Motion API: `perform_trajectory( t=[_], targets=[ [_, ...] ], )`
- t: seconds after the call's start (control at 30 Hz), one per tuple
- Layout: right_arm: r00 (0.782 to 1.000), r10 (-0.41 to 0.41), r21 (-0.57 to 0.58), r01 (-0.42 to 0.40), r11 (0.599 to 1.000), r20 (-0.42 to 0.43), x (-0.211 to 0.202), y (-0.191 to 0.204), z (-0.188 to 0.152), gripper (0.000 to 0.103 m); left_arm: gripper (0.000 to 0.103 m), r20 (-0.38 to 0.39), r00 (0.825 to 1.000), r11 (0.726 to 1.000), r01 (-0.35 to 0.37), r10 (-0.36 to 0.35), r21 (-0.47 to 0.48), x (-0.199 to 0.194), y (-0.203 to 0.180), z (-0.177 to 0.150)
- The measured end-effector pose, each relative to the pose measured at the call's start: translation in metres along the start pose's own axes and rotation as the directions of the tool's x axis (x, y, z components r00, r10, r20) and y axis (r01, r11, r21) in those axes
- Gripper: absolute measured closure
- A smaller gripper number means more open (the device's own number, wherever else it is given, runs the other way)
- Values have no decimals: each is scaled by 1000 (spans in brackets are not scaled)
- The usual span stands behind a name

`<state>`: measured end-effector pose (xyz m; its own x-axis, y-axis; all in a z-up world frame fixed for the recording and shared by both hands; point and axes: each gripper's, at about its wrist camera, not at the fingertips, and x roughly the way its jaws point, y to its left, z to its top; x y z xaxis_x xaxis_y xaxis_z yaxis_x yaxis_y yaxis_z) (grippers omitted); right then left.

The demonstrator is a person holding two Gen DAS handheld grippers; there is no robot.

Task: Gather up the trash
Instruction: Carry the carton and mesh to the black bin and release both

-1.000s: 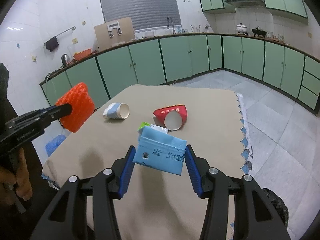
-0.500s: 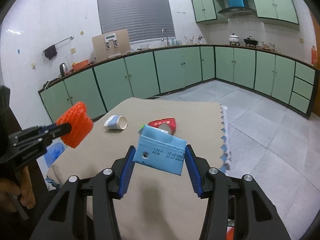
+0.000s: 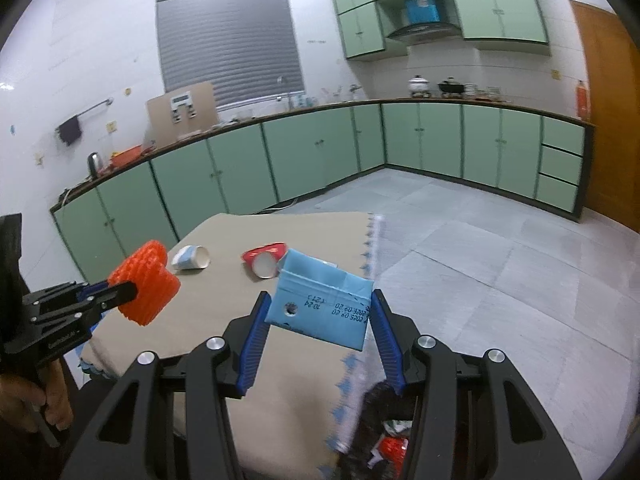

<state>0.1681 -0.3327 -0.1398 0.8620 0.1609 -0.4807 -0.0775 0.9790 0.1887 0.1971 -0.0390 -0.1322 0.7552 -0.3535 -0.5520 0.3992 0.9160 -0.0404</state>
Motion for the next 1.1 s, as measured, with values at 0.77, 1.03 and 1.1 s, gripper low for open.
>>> perform_trajectory(
  t=[0.77, 1.03, 1.1],
  targets=[
    [969, -225, 197, 242, 950, -101, -34, -138, -69, 54, 87, -167, 930, 917, 354, -326, 182, 116, -170, -32],
    [958, -213, 236, 256, 938, -194, 4, -163, -87, 53, 83, -258, 915, 911, 364, -312, 192, 169, -192, -59],
    [956, -209, 259, 260, 930, -208, 8, -170, -91, 52, 78, -286, 906, 908, 372, -311, 190, 185, -195, -65]
  ],
)
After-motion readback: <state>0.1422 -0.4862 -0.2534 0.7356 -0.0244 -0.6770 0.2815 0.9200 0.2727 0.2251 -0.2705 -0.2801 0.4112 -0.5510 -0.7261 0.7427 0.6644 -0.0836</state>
